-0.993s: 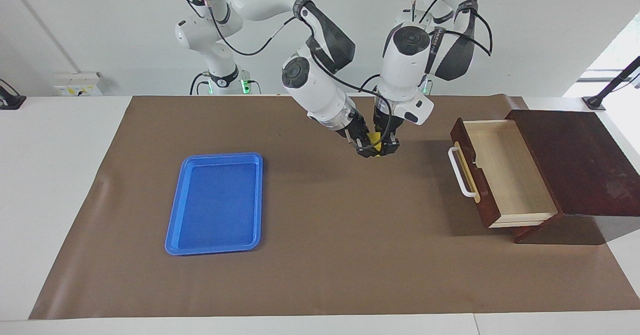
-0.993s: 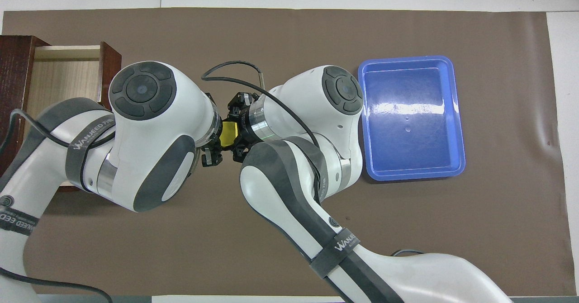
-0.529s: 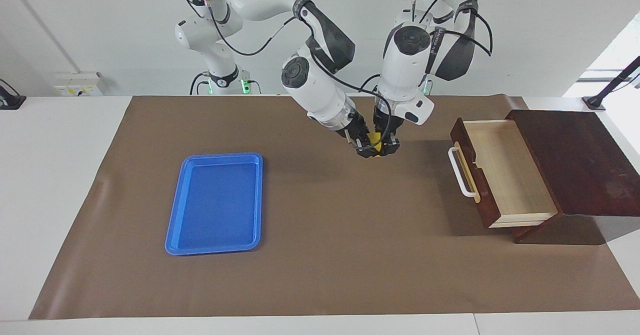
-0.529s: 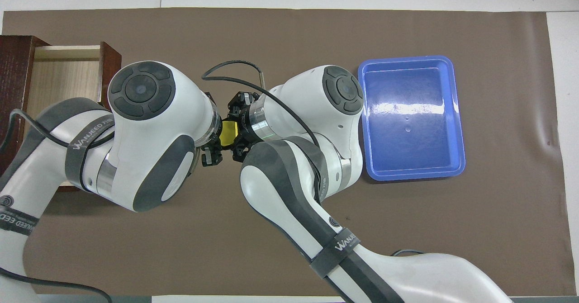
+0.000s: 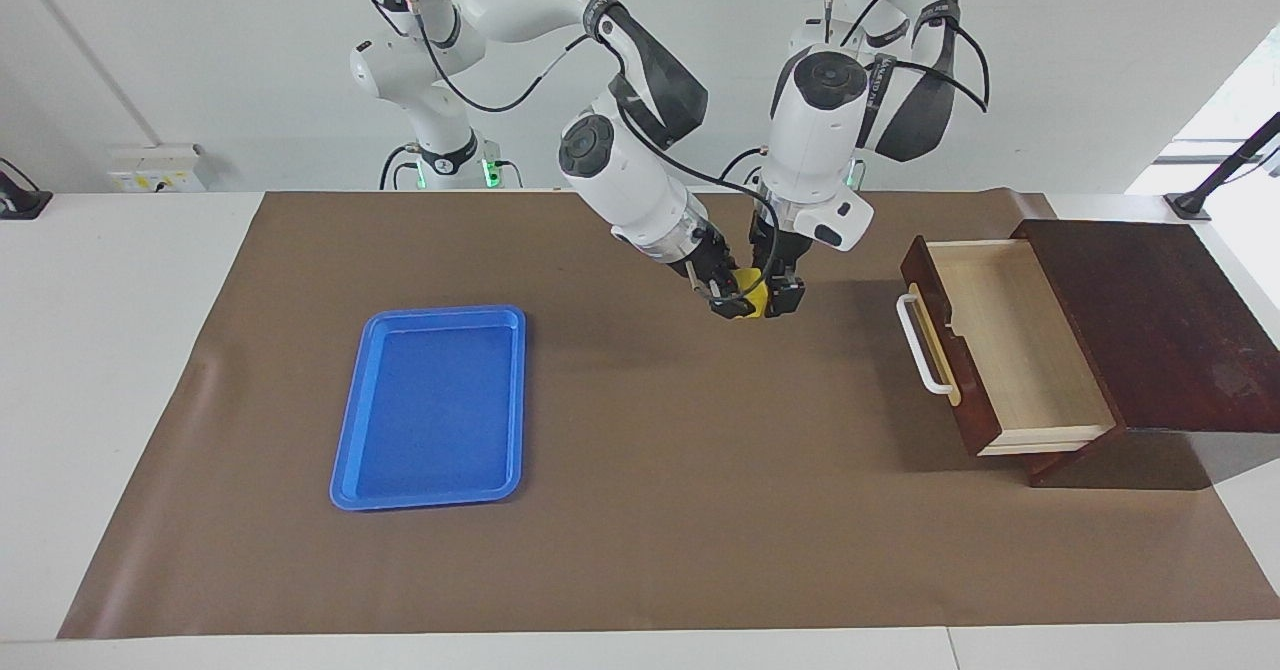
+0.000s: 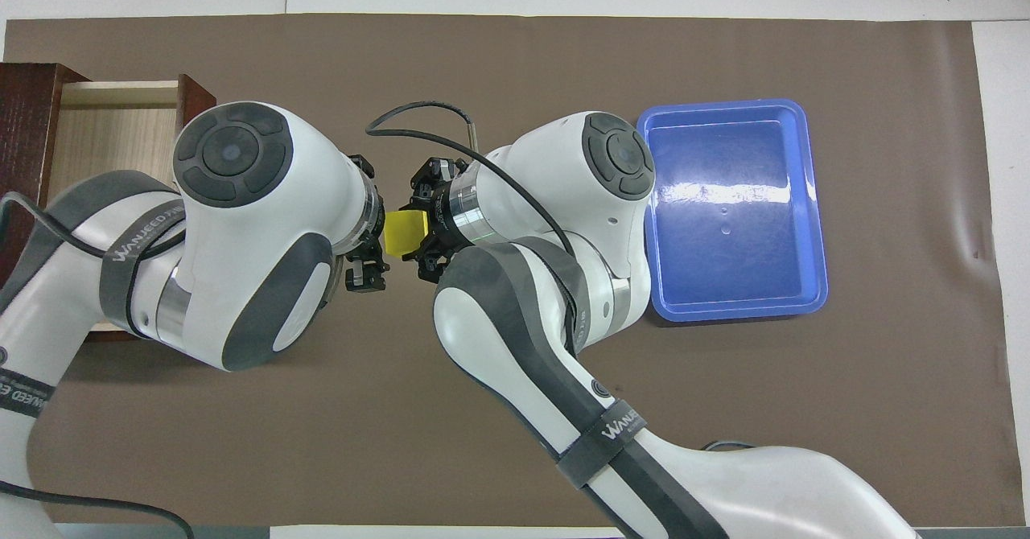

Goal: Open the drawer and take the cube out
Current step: 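Grasp the yellow cube with the right gripper, then carry the cube with the right gripper while the left gripper withdraws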

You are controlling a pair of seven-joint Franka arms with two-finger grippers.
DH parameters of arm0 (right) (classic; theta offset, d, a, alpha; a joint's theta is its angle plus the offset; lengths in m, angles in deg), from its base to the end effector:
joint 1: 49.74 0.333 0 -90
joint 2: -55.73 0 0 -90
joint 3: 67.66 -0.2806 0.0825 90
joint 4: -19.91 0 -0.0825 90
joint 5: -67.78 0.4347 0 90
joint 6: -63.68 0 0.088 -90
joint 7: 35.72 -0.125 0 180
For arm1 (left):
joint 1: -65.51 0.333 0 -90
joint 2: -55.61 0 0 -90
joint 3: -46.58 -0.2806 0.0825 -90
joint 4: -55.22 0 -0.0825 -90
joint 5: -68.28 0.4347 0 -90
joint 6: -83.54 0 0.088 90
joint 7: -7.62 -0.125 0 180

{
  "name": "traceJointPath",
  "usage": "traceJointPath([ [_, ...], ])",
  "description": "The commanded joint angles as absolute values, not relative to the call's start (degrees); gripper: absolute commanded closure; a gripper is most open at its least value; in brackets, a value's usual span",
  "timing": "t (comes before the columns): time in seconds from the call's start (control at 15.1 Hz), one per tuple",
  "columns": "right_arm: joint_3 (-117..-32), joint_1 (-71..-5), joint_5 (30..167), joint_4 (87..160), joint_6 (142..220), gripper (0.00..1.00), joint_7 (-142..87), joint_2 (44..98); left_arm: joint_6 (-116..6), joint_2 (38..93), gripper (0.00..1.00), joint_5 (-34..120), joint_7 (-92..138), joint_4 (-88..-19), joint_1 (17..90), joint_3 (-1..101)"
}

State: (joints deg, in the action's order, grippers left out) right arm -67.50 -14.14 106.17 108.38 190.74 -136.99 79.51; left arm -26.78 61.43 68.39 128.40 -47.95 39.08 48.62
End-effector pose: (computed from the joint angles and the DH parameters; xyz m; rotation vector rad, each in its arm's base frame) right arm 0.5884 0.4547 0.3792 -1.9323 1.7866 0.6095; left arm 0.5623 -0.3042 0.4175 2.1608 2.2488 0.0069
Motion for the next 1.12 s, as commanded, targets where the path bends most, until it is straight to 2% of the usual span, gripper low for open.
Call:
traceJointPath([
  [0.0,-67.4,-14.8,106.0,107.4,191.1,1.00,-137.2,80.2,-26.5,58.9,0.00,67.7,123.4,-49.5,43.4,48.5],
  [0.2,-67.2,-20.2,105.8,108.6,189.6,1.00,-135.0,78.5,-26.5,58.8,0.00,67.7,118.5,-50.0,48.4,48.4],
  [0.53,-67.4,-38.9,106.8,109.9,177.7,1.00,-119.2,77.1,-31.1,58.3,0.00,67.9,106.4,-54.4,55.0,48.3],
  [0.73,-67.5,-47.3,107.6,115.7,175.8,1.00,-112.5,75.2,-34.0,58.1,0.00,68.8,101.9,-57.7,58.0,48.3],
  [0.93,-67.3,-50.2,110.7,124.3,177.1,1.00,-107.9,72.2,-36.1,58.2,0.00,68.9,97.4,-58.2,62.6,48.3],
  [1.06,-67.3,-52.8,112.0,127.6,177.2,1.00,-103.9,72.0,-36.8,58.2,0.00,68.9,94.6,-58.3,65.3,48.3],
])
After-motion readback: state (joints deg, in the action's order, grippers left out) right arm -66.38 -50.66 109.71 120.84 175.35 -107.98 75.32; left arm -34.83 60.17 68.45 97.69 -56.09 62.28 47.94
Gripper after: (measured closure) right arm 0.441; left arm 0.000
